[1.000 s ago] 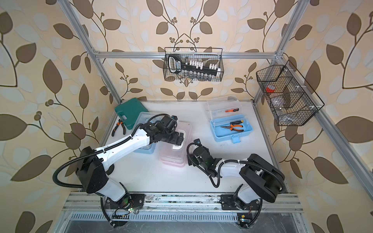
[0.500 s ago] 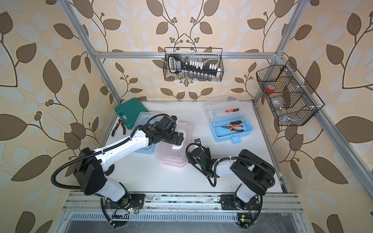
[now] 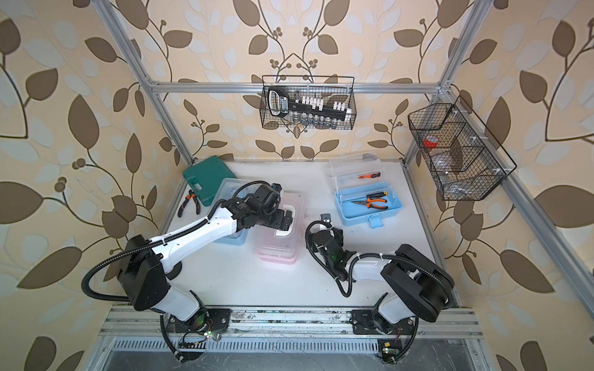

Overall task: Close toolboxes
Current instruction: Fasten the toolbox latch on the toolbox.

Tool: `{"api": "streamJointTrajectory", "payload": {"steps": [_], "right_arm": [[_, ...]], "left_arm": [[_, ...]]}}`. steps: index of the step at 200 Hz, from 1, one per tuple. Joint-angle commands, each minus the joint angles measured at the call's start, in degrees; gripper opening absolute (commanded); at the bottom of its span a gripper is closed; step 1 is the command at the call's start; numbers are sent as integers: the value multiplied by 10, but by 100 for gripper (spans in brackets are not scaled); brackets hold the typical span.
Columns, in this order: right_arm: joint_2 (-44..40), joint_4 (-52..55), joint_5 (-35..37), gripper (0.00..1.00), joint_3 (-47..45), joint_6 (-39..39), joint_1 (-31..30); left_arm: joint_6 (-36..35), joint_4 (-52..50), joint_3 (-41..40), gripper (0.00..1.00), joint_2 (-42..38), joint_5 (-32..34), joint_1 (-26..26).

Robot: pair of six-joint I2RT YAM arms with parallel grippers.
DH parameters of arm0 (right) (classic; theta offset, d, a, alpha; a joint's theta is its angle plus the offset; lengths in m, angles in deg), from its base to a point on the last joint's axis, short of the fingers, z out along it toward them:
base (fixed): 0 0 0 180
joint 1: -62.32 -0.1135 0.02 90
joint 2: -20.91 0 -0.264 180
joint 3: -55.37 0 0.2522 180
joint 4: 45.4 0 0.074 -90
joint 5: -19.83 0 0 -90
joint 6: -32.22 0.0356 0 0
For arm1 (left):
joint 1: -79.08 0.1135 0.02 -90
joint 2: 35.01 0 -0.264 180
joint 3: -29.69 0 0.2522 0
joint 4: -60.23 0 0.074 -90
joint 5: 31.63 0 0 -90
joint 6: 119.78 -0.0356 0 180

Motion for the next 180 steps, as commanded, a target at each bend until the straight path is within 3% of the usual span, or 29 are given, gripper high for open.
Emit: {"api": "streamJointTrajectory", "payload": {"steps": [1,36,71,142,180], "right_arm": [[-5,-11,-11,98,-9,-11,2],[12,-63,-84,99,-42,-30,-1],[17,-120,-110,99,-76,-52,-14],[95,-233,-101,99,-66,-100,-33],[148,-304,-53,99,-59,-101,-36]], "left_arm": [[20,-67,-32,99,21,-35,0],[21,-63,-33,99,21,-37,0],[18,-61,-33,99,25,-38,0],[16,-56,-32,99,34,-45,0],[14,-62,-28,99,38,-42,0]]}}
